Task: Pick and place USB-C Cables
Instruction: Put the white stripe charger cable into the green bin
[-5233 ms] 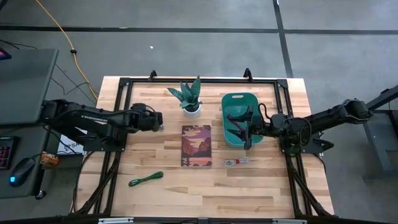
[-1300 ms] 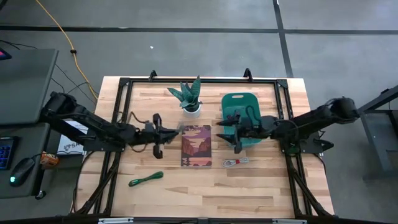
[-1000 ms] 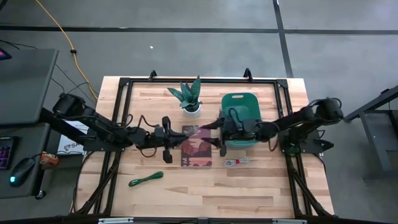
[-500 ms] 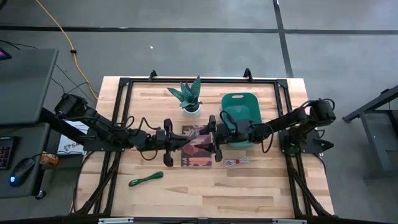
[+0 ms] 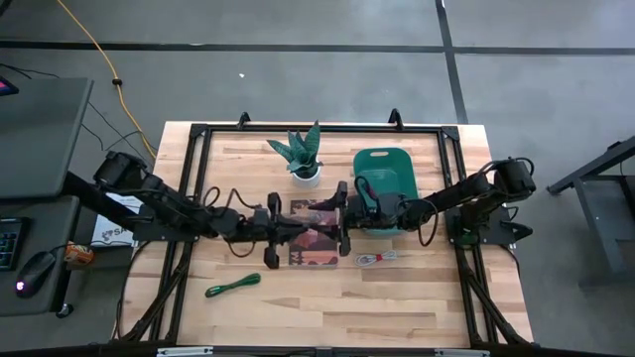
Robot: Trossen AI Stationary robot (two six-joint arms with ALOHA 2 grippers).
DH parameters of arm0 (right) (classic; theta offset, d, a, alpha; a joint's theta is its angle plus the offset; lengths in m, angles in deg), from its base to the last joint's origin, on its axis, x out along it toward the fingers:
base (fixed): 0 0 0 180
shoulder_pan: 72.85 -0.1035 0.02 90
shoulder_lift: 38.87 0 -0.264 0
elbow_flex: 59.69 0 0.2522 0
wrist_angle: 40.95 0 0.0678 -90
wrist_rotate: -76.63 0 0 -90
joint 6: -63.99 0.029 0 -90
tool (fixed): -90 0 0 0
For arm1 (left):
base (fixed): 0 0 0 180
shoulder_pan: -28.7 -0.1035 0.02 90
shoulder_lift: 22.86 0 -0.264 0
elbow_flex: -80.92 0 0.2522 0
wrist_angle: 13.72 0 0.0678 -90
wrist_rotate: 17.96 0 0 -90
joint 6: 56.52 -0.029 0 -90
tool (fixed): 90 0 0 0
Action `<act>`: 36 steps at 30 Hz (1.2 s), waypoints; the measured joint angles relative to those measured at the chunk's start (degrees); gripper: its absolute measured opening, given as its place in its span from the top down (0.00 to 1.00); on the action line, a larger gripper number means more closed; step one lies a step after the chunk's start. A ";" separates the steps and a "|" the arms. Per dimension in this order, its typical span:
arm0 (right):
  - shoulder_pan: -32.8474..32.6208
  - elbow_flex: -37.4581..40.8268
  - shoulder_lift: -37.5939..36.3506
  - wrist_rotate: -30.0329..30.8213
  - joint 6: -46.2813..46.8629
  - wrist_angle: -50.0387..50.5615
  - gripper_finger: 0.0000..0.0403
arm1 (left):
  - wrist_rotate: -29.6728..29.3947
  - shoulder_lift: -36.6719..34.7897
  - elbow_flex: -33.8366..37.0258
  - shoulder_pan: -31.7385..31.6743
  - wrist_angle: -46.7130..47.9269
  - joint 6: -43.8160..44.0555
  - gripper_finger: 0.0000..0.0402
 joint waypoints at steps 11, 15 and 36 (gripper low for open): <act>-0.95 0.00 0.00 -5.44 0.86 0.43 0.45 | -0.69 5.03 -4.08 -0.31 -0.07 -1.56 1.00; -0.94 0.02 0.00 -5.40 0.62 0.43 0.45 | -0.66 4.38 -4.06 -0.22 -0.33 -2.10 1.00; -0.87 0.04 -0.04 -5.24 3.98 3.39 0.97 | -0.55 4.34 -4.04 -0.20 0.71 -1.47 0.88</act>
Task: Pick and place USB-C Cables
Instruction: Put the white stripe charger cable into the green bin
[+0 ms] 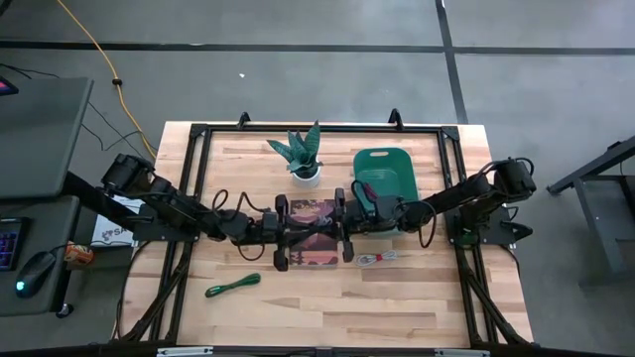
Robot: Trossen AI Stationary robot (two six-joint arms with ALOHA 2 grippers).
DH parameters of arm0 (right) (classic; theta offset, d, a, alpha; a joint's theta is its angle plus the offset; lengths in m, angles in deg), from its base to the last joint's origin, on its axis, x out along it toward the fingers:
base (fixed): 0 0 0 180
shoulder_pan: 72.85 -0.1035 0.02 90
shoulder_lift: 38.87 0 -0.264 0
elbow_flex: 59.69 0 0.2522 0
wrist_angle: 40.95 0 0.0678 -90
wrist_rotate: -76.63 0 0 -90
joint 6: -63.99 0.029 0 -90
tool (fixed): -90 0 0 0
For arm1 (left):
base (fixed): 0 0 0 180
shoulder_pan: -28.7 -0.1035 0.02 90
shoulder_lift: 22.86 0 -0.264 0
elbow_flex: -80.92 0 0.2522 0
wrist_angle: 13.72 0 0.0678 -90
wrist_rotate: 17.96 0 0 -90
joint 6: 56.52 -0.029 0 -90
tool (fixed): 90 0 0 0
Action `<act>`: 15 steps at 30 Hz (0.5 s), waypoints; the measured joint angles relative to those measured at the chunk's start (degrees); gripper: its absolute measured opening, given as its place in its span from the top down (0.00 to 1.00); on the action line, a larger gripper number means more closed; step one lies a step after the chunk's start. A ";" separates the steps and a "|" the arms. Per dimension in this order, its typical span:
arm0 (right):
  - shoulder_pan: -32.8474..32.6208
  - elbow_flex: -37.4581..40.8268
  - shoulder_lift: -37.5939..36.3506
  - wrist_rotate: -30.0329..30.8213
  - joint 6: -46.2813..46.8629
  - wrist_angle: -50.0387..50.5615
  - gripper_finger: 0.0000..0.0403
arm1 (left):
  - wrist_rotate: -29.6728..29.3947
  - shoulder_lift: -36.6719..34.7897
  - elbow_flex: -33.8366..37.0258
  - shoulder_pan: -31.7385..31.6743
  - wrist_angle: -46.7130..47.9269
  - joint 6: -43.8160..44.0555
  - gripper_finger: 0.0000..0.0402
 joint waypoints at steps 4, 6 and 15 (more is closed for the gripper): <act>-0.02 0.07 -2.56 1.12 -0.08 5.28 0.96 | -1.91 -4.04 0.17 0.71 7.12 -1.27 0.79; -0.05 0.07 -4.73 3.72 -0.50 10.58 0.96 | -5.82 -8.15 0.80 1.57 11.82 -2.07 0.73; -2.54 6.77 -17.93 19.41 -2.38 24.26 0.98 | -15.15 -29.69 12.08 5.96 21.80 -2.99 0.61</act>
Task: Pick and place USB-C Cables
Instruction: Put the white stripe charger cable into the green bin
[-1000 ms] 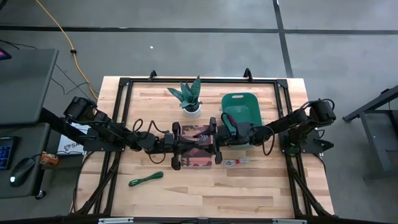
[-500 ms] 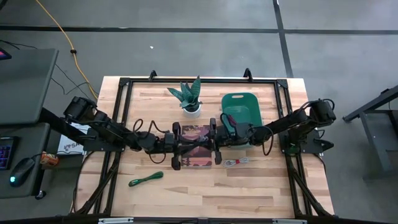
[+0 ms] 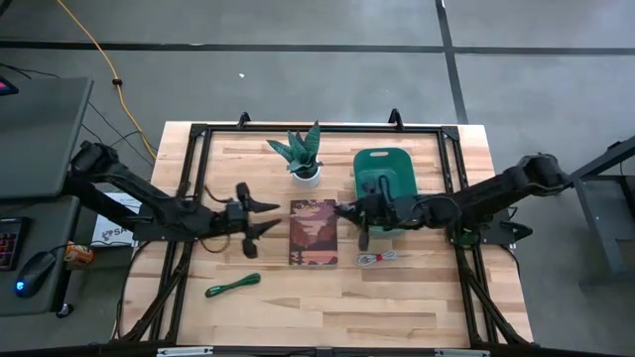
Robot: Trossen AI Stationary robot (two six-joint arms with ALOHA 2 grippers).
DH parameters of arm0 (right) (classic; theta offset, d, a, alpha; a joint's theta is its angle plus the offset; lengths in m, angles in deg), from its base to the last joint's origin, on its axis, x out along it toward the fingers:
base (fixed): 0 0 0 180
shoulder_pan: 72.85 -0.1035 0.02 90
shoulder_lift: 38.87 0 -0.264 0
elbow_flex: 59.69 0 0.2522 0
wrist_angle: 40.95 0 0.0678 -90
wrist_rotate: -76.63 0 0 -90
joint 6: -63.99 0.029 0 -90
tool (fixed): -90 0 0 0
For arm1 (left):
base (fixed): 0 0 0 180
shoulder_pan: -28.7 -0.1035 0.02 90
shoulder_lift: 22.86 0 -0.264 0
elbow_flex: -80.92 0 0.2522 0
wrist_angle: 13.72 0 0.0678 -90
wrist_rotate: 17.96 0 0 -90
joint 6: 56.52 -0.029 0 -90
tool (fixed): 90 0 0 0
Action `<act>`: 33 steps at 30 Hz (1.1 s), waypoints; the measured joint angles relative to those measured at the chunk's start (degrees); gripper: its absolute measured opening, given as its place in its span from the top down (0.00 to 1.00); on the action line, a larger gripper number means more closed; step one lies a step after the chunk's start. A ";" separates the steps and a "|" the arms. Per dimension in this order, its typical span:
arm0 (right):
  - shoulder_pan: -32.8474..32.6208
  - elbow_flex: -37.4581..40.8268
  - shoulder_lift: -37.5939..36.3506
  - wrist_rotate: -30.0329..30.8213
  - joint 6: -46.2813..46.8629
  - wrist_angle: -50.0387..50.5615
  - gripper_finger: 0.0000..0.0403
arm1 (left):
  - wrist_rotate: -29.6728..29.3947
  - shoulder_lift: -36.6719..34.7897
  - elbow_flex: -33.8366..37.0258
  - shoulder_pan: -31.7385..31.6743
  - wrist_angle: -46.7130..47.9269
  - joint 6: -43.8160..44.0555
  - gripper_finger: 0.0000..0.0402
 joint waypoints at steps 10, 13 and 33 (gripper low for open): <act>-2.01 14.57 -20.41 4.27 0.89 -0.14 0.98 | 0.18 -20.51 11.68 2.21 0.31 0.00 0.61; -2.07 16.29 -22.83 4.27 1.22 -0.52 0.98 | 0.17 -21.70 11.99 2.17 0.22 -0.02 0.61; 3.22 -1.46 -17.19 19.35 10.05 28.25 0.98 | 0.20 -21.35 11.99 2.14 -0.17 -0.02 0.61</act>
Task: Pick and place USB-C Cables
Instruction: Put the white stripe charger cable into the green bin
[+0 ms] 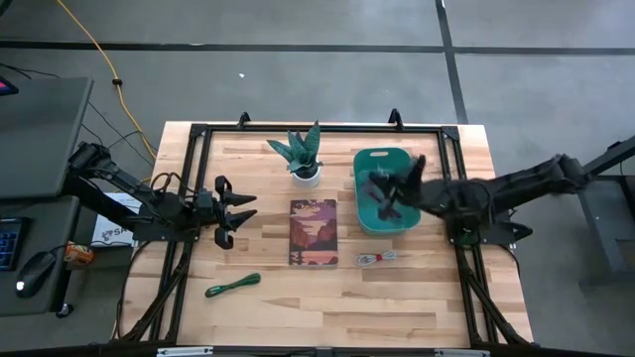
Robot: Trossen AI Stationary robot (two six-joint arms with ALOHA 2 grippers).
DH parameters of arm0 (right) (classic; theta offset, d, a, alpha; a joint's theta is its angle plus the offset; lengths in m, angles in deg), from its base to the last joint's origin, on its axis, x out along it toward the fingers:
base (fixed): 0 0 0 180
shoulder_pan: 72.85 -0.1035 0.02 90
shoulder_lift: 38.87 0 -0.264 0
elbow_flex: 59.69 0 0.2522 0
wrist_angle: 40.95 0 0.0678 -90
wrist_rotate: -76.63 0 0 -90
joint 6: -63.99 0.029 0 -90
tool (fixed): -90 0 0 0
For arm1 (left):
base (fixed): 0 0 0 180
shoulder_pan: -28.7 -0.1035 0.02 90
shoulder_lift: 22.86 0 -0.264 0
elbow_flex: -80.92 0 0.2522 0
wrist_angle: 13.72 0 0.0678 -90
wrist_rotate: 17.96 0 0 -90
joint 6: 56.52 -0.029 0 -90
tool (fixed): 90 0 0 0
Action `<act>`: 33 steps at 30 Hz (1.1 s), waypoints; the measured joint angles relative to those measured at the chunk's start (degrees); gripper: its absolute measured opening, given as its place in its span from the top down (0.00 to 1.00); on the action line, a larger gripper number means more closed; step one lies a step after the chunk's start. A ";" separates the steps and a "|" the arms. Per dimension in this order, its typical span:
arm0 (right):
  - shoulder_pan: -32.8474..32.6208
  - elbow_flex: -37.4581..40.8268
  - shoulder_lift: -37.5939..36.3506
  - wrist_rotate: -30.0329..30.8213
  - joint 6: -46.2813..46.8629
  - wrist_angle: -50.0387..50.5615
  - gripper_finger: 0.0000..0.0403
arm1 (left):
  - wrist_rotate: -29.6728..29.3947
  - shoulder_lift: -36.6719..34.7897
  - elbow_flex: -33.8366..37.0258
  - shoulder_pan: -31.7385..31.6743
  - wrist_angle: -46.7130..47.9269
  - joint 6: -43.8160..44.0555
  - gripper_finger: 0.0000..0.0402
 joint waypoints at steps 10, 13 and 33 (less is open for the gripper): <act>12.91 -21.96 14.82 -14.61 12.70 41.41 0.98 | -1.13 0.00 0.00 -0.04 -0.57 -0.02 0.61; 14.83 -22.42 18.50 -20.30 12.99 44.73 0.98 | -1.27 0.02 0.00 -0.04 -0.85 -0.02 0.61; 21.77 -22.38 40.59 -31.77 11.40 50.51 0.98 | -1.49 0.01 0.00 -0.04 -0.87 0.00 0.61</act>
